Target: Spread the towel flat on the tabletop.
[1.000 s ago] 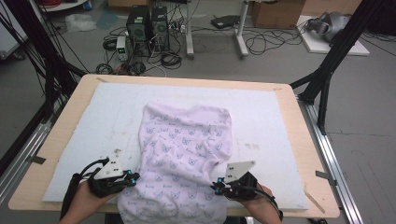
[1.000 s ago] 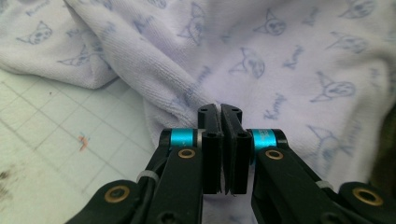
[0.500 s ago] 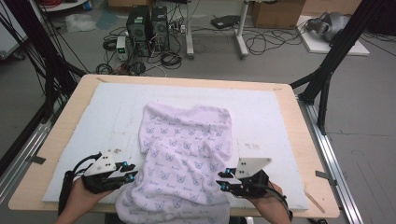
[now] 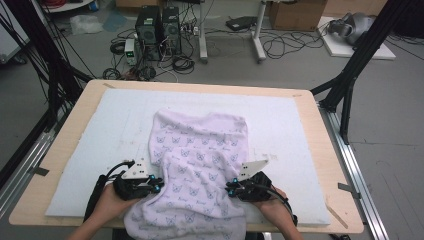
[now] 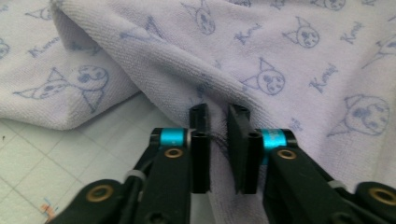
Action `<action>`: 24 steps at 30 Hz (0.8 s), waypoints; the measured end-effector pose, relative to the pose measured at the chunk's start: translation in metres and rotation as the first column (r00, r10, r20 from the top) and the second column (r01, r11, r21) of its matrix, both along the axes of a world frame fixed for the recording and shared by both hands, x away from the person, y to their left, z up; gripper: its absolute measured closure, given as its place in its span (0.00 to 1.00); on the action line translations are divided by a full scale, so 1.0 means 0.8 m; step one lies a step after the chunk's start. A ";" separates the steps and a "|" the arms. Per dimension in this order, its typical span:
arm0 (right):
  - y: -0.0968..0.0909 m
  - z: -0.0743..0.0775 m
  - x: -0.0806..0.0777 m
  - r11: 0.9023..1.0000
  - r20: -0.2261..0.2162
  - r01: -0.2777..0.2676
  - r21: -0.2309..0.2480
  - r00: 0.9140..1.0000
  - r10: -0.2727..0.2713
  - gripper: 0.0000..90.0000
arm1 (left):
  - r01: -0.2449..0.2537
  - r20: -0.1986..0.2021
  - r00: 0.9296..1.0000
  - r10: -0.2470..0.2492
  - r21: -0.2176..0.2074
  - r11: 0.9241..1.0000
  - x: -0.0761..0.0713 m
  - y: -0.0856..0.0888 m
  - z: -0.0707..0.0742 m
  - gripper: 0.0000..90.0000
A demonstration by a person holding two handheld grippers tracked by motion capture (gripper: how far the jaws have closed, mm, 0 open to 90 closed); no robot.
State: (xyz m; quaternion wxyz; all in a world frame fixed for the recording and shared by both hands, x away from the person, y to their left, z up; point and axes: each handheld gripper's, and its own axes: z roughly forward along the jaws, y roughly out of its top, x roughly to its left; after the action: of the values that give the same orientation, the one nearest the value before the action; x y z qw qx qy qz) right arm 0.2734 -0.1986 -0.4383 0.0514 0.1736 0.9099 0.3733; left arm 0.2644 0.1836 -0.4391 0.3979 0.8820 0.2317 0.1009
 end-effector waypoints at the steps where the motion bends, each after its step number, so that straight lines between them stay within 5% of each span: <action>1: -0.002 0.001 -0.001 1.000 0.010 -0.005 -0.005 1.000 0.005 0.93 | -0.002 0.005 1.000 0.002 0.002 1.000 -0.003 0.003 0.002 0.92; 9: -0.019 0.009 -0.021 1.000 0.010 -0.013 0.006 1.000 0.013 0.95 | -0.064 0.058 0.996 0.067 -0.045 0.997 -0.050 0.060 0.033 0.93; 14: -0.026 0.030 -0.057 0.997 0.022 -0.064 0.054 0.998 0.063 0.94 | -0.034 0.066 0.997 0.041 -0.095 0.995 -0.080 0.074 0.047 0.84; 18: -0.033 0.048 -0.065 0.993 0.054 -0.051 0.105 0.998 0.045 0.86 | -0.059 0.082 0.994 0.069 -0.113 0.992 -0.067 0.073 0.046 0.74; 24: -0.037 0.038 -0.029 0.995 0.055 0.014 0.096 0.998 -0.019 0.80 | -0.040 0.068 0.997 0.045 -0.069 0.997 -0.023 0.041 0.028 0.79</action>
State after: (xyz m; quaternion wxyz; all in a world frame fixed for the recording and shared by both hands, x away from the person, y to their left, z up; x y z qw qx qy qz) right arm 0.2505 -0.2285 -0.4076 0.0717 0.1726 0.8877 0.4207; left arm 0.2461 0.2165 -0.4166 0.4329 0.8589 0.2397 0.1322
